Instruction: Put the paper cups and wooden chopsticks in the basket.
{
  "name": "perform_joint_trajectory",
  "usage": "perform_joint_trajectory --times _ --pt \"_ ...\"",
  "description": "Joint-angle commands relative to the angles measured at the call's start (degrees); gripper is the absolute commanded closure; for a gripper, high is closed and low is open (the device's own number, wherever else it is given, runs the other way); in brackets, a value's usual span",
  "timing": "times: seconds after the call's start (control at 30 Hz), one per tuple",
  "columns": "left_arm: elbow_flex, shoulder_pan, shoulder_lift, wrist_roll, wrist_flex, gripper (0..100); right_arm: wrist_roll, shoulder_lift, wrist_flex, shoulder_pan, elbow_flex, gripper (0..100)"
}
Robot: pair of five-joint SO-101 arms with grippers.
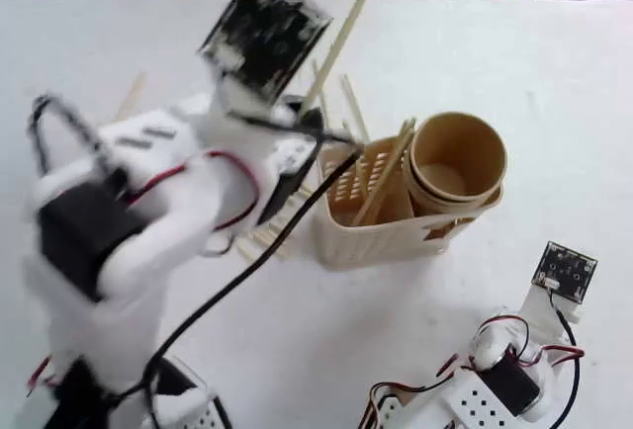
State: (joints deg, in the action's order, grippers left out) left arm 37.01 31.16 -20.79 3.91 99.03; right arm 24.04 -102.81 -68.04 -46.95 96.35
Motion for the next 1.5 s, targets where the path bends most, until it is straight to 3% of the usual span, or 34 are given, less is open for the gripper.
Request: perform_joint_trajectory --times 0.0,0.17,0.3,0.43,0.67,1.1,1.47 --pt "-9.32 -0.04 -13.93 1.67 -5.10 98 -0.18 -0.48 0.57 -0.04 0.53 97.9" --pt "-27.87 0.31 -23.52 4.31 -16.62 98 -0.18 -0.48 0.57 -0.31 0.53 97.9" --pt "-38.95 0.57 -27.12 4.31 -32.35 98 -0.18 -0.48 0.57 -0.31 0.53 97.9" --pt "-45.45 3.56 -27.30 4.31 -45.45 98 -0.18 -0.48 0.57 -0.40 0.53 97.9" --pt "-52.31 7.87 -27.21 4.40 -58.02 98 -0.18 -0.48 0.57 -0.31 0.53 97.9" --pt "-67.87 7.60 -27.30 3.96 -68.66 98 -0.18 -0.48 0.57 -0.31 0.53 97.9" --pt "-71.74 5.32 -27.74 3.87 -68.57 89 -0.18 -0.48 0.57 -0.40 0.53 97.9"
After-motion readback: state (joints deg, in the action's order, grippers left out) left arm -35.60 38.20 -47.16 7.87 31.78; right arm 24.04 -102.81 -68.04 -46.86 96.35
